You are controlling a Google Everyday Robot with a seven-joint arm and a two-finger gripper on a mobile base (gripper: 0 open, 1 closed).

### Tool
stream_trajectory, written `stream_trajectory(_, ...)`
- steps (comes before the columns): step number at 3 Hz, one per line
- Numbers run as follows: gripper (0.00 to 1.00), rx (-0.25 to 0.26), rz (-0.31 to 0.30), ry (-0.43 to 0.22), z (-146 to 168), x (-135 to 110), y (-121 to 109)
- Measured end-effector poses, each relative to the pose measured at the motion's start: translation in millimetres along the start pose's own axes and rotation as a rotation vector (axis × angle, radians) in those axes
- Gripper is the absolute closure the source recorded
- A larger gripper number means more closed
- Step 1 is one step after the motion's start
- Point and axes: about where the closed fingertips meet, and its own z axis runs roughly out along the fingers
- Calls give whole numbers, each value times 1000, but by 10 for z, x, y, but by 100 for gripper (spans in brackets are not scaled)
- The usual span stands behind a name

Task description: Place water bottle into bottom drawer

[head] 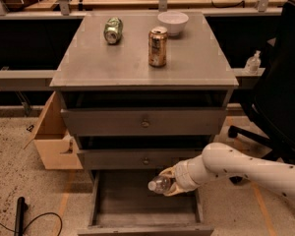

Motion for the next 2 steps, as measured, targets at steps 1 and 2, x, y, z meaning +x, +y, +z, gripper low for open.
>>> stream_trajectory(1,100,-12,49,26,587,358,-149)
stream_trajectory(2,100,-21,55,16,707,347,-147)
